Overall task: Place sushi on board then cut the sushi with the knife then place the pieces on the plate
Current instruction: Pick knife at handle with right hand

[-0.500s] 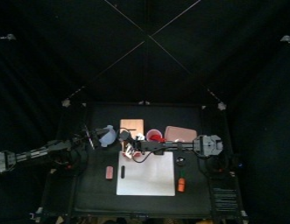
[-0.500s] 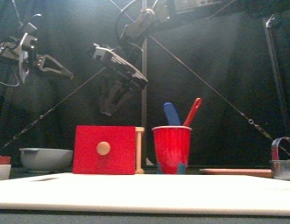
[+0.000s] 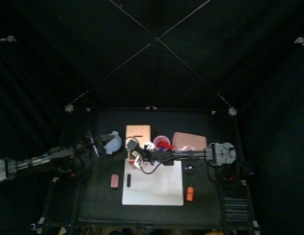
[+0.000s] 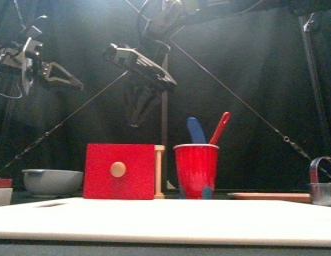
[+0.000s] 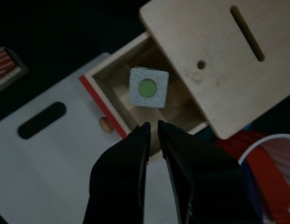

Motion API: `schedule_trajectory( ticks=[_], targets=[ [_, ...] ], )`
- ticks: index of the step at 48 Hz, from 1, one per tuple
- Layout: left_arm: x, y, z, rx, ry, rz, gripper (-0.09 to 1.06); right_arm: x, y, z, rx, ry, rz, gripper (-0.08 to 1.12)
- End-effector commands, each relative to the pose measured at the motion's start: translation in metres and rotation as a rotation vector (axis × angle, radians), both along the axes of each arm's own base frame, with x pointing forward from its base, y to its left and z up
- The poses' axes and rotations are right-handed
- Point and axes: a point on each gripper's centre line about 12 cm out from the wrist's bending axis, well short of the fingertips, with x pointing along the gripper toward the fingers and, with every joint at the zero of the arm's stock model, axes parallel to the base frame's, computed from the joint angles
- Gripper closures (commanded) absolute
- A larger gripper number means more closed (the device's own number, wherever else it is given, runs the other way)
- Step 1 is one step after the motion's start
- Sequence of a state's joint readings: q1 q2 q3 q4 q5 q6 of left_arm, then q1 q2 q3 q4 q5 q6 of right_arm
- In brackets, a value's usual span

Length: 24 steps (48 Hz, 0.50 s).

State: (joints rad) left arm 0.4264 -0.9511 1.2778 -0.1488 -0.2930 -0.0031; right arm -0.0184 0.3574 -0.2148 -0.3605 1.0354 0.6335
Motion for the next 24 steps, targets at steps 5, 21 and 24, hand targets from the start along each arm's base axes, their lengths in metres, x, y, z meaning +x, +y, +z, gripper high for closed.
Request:
schedule_trajectory(
  ticks=[5, 21, 24],
  targets=[
    [0.002, 0.002, 0.011, 0.004, -0.032, 0.006, 0.90, 0.008, 0.003, 0.031, -0.011, -0.152, 0.043, 0.46],
    [0.003, 0.002, 0.015, 0.004, -0.043, 0.008, 0.90, -0.017, 0.008, 0.037, 0.075, -0.276, 0.073, 0.47],
    [0.003, 0.003, 0.015, 0.003, -0.044, 0.008, 0.90, -0.025, 0.009, 0.039, 0.078, -0.314, 0.086, 0.48]
  ],
)
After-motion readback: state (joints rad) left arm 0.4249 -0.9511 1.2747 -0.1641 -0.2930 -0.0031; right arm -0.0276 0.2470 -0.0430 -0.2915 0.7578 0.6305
